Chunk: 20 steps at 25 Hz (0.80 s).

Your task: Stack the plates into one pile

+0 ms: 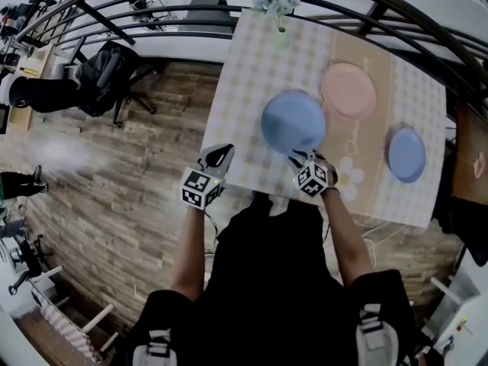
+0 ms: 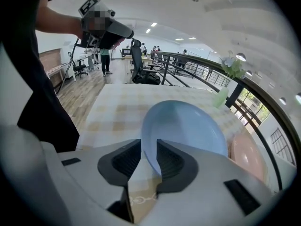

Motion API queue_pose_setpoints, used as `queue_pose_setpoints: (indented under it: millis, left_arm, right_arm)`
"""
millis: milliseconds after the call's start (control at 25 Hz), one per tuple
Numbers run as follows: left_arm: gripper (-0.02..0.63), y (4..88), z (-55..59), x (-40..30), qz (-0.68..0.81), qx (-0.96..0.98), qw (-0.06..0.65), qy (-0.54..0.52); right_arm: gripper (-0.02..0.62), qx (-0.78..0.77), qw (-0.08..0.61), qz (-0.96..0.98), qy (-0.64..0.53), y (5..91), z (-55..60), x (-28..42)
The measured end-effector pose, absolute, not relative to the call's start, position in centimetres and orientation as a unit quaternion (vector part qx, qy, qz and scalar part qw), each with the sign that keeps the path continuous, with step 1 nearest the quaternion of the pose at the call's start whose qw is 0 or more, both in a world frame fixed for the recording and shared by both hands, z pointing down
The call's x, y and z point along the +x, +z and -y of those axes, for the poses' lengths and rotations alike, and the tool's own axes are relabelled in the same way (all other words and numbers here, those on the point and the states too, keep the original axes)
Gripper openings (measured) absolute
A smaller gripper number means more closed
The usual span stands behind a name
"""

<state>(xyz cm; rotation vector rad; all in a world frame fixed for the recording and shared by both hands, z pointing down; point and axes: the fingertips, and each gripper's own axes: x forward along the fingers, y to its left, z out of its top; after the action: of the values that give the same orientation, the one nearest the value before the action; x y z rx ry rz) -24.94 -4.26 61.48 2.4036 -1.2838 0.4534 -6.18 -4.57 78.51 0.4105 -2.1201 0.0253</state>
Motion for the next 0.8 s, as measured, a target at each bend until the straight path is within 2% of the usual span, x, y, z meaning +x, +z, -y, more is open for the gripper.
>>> queue_pose_setpoints:
  millis: [360,800]
  left_arm:
    - [0.003,62.2,1.8,-26.2,0.454,0.855,0.190,0.163]
    - [0.003,63.1,0.4,-28.2,0.460,0.850,0.194,0.168]
  right_arm:
    - [0.109,0.142,0.533,0.831,-0.074,80.8,4.0,-6.3]
    - [0.087,0.142,0.563,0.805,-0.125,83.1,5.1,-6.5]
